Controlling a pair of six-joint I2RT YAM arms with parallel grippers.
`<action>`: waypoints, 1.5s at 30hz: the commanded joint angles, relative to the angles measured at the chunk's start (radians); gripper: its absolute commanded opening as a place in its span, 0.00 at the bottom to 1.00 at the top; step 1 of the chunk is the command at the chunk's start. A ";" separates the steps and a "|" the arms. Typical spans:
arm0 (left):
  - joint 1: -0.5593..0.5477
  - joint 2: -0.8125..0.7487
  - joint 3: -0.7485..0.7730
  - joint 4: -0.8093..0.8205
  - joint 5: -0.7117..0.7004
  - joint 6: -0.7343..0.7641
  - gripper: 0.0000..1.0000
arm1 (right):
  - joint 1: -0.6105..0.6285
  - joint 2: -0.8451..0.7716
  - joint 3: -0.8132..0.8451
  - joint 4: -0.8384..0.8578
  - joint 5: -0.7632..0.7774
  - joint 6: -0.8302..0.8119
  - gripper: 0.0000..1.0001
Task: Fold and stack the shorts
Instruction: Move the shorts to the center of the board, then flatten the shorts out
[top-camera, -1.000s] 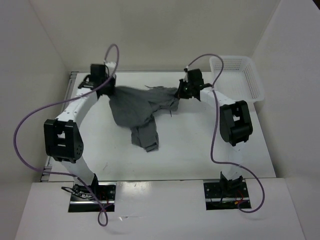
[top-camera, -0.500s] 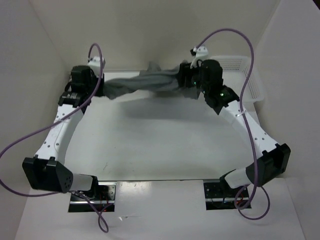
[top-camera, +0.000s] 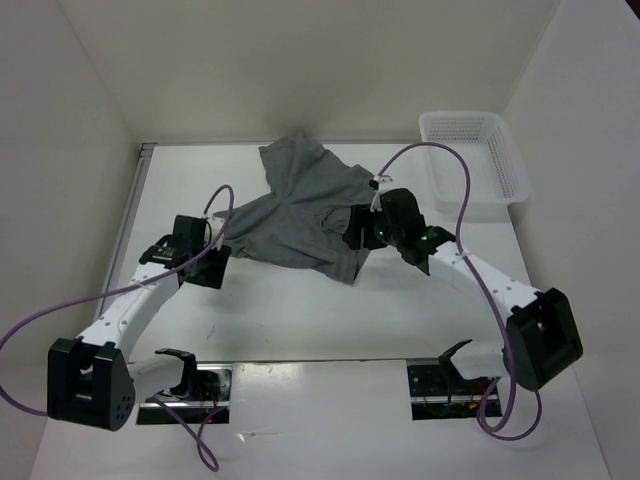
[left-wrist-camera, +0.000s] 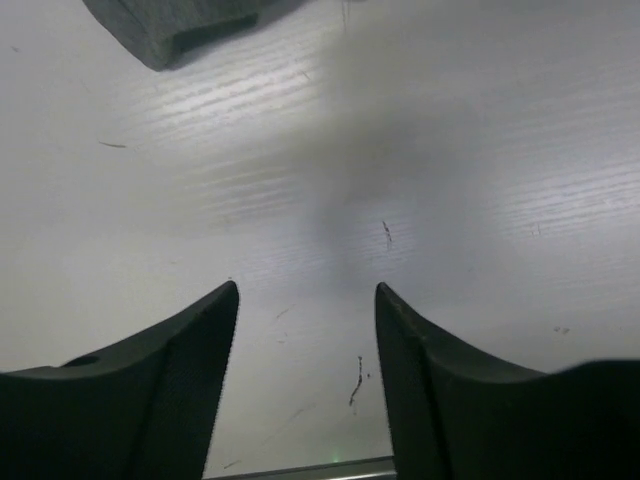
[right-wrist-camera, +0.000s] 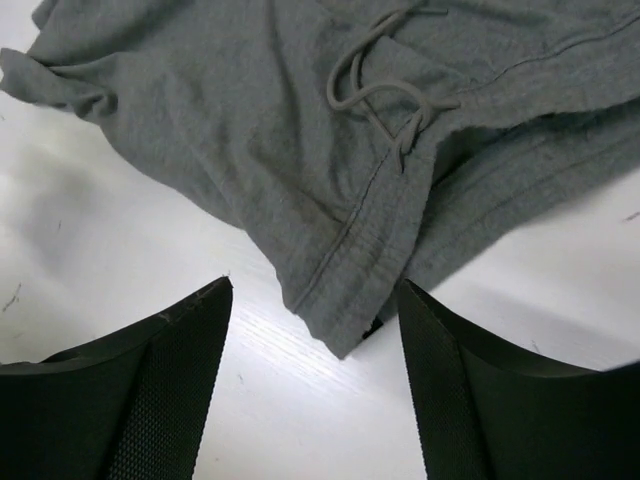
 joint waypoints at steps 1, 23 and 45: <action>0.001 -0.008 -0.008 0.109 -0.067 0.002 0.68 | -0.001 0.104 0.032 0.072 0.010 0.068 0.71; 0.250 0.526 0.262 0.279 0.243 0.002 0.76 | -0.010 0.246 -0.077 0.173 -0.145 0.091 0.66; 0.259 0.612 0.296 0.216 0.288 0.002 0.08 | -0.010 0.348 -0.059 0.158 -0.273 0.113 0.07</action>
